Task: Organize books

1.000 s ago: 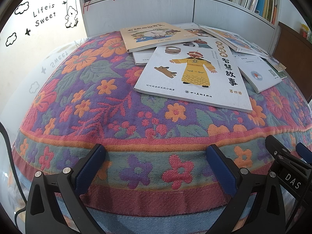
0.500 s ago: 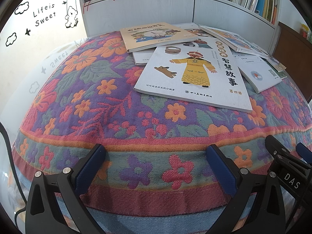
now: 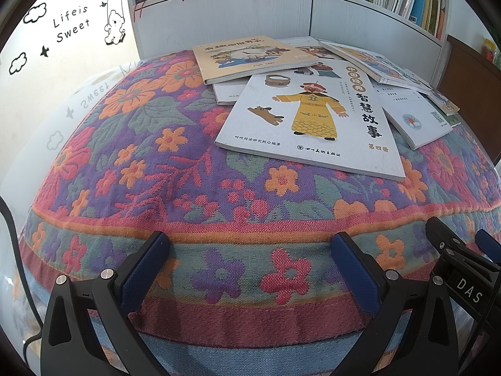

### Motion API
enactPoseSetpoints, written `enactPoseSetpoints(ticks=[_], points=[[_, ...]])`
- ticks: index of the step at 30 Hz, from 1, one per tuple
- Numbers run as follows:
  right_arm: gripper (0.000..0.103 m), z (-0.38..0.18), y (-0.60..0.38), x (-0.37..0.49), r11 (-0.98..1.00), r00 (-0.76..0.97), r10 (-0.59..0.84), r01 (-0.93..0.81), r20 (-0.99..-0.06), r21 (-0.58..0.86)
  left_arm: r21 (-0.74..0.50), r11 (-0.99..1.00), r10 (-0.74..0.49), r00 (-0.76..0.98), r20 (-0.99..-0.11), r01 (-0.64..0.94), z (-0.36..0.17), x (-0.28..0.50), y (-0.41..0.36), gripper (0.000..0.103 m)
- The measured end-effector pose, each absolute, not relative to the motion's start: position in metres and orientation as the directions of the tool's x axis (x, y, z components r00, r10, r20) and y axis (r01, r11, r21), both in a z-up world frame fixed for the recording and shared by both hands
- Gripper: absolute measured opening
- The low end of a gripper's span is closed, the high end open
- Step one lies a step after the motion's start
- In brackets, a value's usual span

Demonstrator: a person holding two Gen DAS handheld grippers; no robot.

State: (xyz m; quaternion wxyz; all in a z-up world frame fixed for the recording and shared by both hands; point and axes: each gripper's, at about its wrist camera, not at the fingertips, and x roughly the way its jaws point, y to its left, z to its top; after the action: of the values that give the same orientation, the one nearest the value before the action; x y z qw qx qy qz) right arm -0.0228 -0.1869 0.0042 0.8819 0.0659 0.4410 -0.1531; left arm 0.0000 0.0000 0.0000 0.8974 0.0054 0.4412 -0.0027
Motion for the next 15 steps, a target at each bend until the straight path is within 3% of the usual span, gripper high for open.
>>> enactPoseSetpoints(ticks=[15], points=[[0.103,0.0040,-0.1857,-0.0237,0.940,0.561,-0.225,0.339,-0.797,-0.027,0.008,1.000,0.000,0.611,-0.792,0.010,0.0000,0.0000,0.0000,0.103]])
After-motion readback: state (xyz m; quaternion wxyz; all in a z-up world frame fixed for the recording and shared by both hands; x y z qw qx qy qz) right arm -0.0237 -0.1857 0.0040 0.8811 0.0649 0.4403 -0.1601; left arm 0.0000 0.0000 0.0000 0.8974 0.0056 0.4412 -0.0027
